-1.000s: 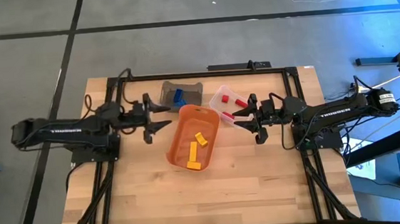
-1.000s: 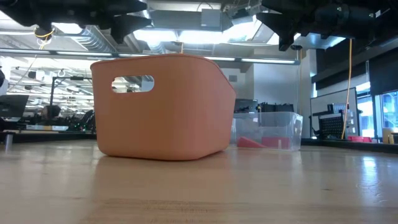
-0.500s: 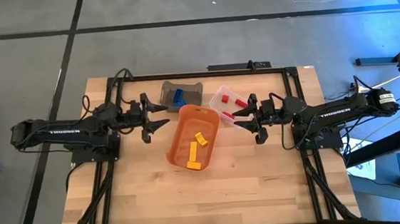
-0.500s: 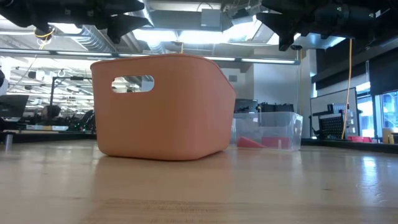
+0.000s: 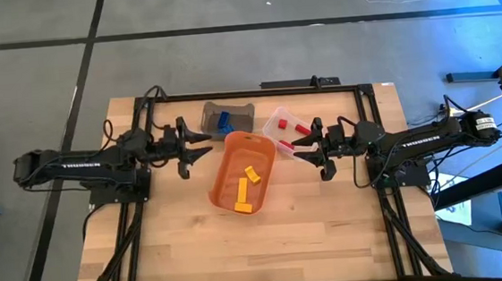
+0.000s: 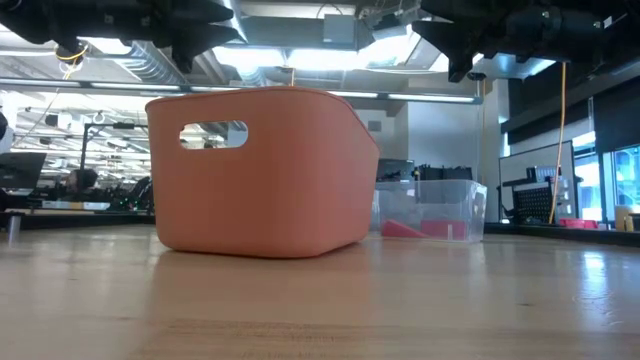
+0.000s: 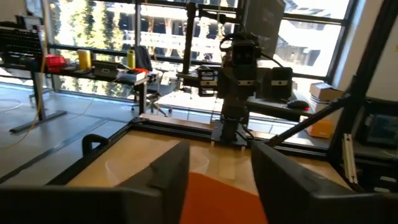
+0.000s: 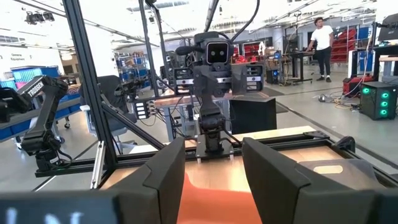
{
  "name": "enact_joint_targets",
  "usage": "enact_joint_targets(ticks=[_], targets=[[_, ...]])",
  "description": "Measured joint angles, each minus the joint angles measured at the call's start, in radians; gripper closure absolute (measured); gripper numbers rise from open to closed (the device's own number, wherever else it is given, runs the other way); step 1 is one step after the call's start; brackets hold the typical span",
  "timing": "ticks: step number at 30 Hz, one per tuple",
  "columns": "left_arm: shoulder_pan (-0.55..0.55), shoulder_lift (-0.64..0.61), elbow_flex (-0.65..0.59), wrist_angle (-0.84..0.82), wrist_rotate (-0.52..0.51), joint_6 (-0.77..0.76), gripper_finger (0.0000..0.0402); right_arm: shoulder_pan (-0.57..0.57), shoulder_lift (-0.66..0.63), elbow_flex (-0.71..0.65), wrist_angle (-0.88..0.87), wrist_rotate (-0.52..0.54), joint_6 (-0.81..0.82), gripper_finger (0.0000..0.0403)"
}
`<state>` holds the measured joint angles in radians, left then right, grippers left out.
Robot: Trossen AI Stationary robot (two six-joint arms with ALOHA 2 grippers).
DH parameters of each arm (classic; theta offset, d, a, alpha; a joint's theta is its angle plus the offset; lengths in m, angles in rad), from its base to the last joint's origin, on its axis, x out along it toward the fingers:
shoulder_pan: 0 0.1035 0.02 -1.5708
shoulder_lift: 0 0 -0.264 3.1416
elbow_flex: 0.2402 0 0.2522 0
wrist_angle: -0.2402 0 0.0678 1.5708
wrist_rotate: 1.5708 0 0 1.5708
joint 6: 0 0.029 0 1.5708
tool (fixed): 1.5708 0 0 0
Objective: Sort & place blocks by color
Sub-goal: Return to Home Position
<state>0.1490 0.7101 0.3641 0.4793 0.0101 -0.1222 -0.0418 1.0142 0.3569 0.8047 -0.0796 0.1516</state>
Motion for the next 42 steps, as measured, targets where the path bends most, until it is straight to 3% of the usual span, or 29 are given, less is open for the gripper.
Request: enact_joint_targets(ticks=[5,7,16,23,28,31,36,42], targets=[[0.002,-0.025,-0.002,-0.004,-0.018,0.002,0.0364,0.0,0.0,0.0,-0.007,0.0,0.003,0.024],[0.001,-0.057,-0.001,-0.007,-0.016,0.018,0.0389,0.0,0.0,0.0,-0.01,0.0,0.003,0.024],[0.001,-0.202,-0.006,-0.254,-0.022,0.026,0.0401,0.0,0.0,0.0,-0.016,0.0,0.026,0.024],[0.001,-0.32,-0.152,-0.188,-0.042,-0.009,0.0401,0.0,0.0,0.0,-0.017,0.0,0.027,0.024],[-0.001,-0.411,-0.277,-0.116,0.006,-0.039,0.0401,0.0,0.0,0.0,-0.028,0.0,0.027,0.024],[-0.015,-0.454,-0.328,-0.114,-0.03,-0.073,0.0401,0.0,0.0,0.0,-0.035,0.0,0.027,0.024],[-0.069,-0.521,-0.356,-0.13,-0.045,-0.078,0.0401,0.0,0.0,0.0,-0.053,-0.001,0.03,0.024],[-0.169,-0.586,-0.356,-0.252,-0.049,0.033,0.0401,0.0,0.0,0.0,-0.079,-0.001,0.053,0.024]])
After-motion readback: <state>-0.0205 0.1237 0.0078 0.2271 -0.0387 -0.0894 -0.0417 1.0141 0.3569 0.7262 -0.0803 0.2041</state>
